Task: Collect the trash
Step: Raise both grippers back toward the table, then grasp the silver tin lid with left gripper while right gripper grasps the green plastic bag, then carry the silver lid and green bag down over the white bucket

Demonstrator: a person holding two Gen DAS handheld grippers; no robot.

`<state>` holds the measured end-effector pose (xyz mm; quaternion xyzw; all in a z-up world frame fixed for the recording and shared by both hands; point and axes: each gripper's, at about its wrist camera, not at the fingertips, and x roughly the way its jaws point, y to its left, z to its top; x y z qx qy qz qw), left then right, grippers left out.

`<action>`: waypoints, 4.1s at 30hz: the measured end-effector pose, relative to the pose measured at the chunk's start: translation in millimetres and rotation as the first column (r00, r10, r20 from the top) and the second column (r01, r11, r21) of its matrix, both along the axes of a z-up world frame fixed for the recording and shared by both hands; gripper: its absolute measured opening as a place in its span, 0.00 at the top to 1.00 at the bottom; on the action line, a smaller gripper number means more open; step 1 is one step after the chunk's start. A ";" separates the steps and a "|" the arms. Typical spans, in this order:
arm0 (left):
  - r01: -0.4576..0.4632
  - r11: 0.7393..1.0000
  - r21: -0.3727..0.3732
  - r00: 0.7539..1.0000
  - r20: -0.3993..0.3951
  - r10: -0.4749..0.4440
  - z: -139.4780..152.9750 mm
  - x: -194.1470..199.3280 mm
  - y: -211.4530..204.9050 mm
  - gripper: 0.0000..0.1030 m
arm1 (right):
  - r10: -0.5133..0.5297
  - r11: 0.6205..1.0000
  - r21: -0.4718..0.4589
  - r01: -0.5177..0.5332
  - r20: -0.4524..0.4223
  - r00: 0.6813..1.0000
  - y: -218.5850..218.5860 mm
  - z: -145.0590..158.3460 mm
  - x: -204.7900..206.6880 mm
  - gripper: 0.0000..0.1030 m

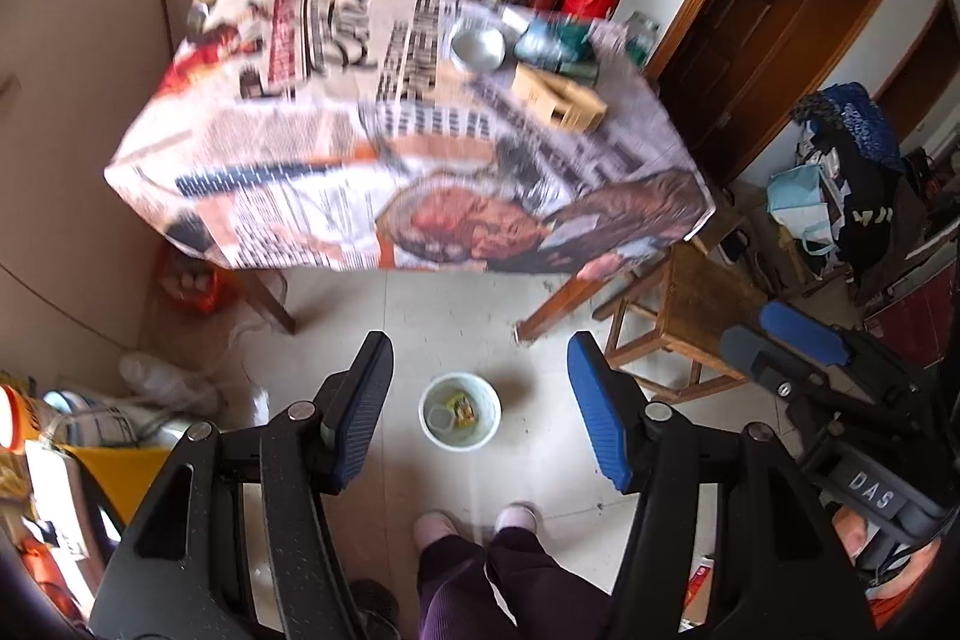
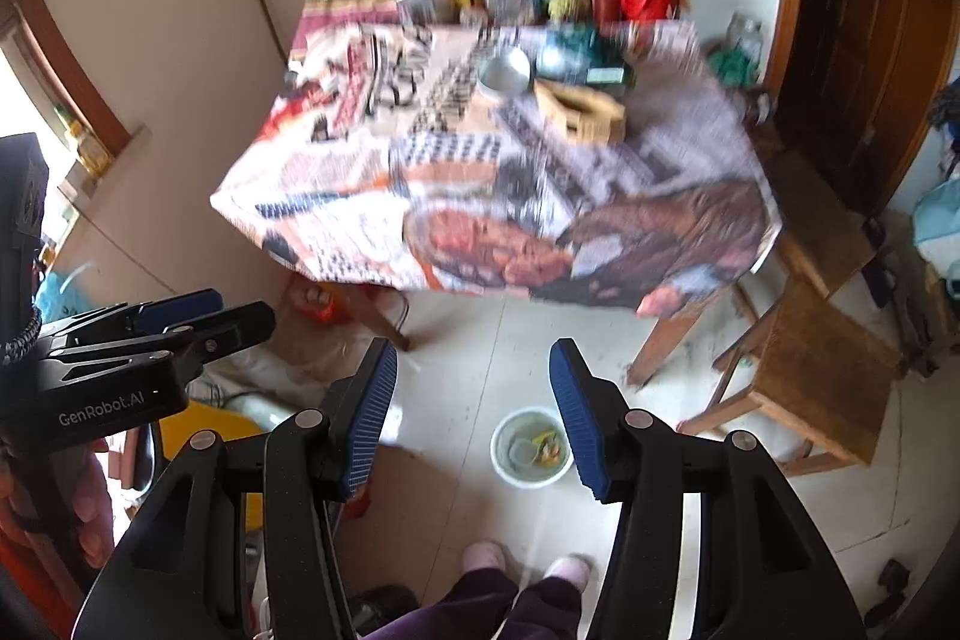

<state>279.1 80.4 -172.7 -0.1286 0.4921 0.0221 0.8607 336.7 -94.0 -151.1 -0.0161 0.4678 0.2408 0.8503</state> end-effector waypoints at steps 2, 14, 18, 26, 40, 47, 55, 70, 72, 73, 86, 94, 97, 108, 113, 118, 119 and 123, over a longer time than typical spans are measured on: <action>0.012 1.000 0.010 0.999 0.038 -0.012 17.5 -7.7 0.4 0.42 | -0.017 1.000 0.019 0.017 0.042 0.999 -2.8 17.5 -4.6 0.52; 0.042 0.996 0.073 0.990 0.134 -0.051 58.5 0.0 -13.0 0.42 | -0.105 0.993 0.062 0.096 0.171 0.980 -22.6 53.7 2.3 0.51; 0.037 0.996 0.081 0.991 0.124 -0.047 53.5 23.8 -15.1 0.42 | -0.113 0.992 0.068 0.104 0.148 0.983 -32.4 43.6 30.8 0.51; -0.010 0.998 0.063 0.995 0.097 0.004 41.2 110.7 -20.7 0.42 | -0.083 0.994 0.076 0.074 0.125 0.989 -53.1 40.5 105.7 0.51; -0.136 0.989 0.059 0.987 0.099 0.130 44.9 230.1 -24.3 0.42 | 0.058 0.996 0.067 -0.064 0.091 0.994 -61.0 40.0 222.2 0.36; -0.172 0.983 0.064 0.985 0.035 0.170 23.2 265.4 10.9 0.42 | 0.053 0.996 0.076 -0.055 0.025 0.998 -40.7 23.3 257.7 0.29; -0.045 0.998 0.048 0.998 -0.033 0.047 -9.3 327.6 56.4 0.42 | -0.076 0.993 0.081 0.081 -0.065 0.995 -4.1 -0.6 297.3 0.29; 0.109 0.992 -0.070 0.974 -0.193 -0.120 -111.5 418.2 97.5 0.42 | -0.302 0.947 0.033 0.319 -0.244 0.922 32.1 -69.0 358.2 0.29; 0.099 0.991 -0.091 0.972 -0.203 -0.115 -122.2 422.3 99.0 0.49 | -0.309 0.944 0.025 0.328 -0.273 0.911 30.9 -80.7 363.3 0.29; 0.097 0.990 -0.105 0.971 -0.208 -0.117 -126.7 424.1 99.4 0.52 | -0.311 0.943 0.026 0.331 -0.278 0.909 31.8 -82.1 364.4 0.30; 0.082 0.991 -0.107 0.971 -0.216 -0.103 -144.2 439.4 95.9 0.97 | -0.252 0.967 -0.013 0.255 -0.216 0.943 46.1 -85.6 367.8 0.76; 0.076 0.996 -0.050 0.981 -0.178 -0.084 -122.1 436.9 92.5 0.99 | -0.223 0.973 0.023 0.230 -0.172 0.959 42.9 -63.5 359.9 0.80; 0.074 0.997 -0.027 0.986 -0.149 -0.077 -106.9 431.8 90.6 0.99 | -0.218 0.973 0.041 0.225 -0.136 0.966 37.8 -48.4 356.2 0.80; 0.027 0.998 0.059 0.999 0.024 -0.028 -29.2 404.0 64.7 1.00 | -0.202 0.977 0.077 0.197 0.072 0.977 -7.8 17.9 332.1 0.80; -0.028 0.997 0.075 0.993 0.115 0.019 8.2 375.2 39.3 1.00 | -0.167 0.985 0.069 0.159 0.138 0.976 -38.0 34.2 311.1 0.80; -0.109 0.992 0.058 0.975 0.200 0.095 38.2 331.0 10.7 1.00 | -0.110 0.992 0.077 0.098 0.164 0.980 -61.4 44.0 289.8 0.80; -0.125 0.991 0.044 0.969 0.222 0.112 43.1 319.9 4.3 1.00 | -0.091 0.994 0.078 0.079 0.173 0.981 -66.2 46.8 283.0 0.80; -0.161 0.986 0.046 0.956 0.256 0.144 58.0 282.3 -16.4 1.00 | -0.042 0.996 0.081 0.027 0.188 0.981 -74.6 51.9 265.1 0.80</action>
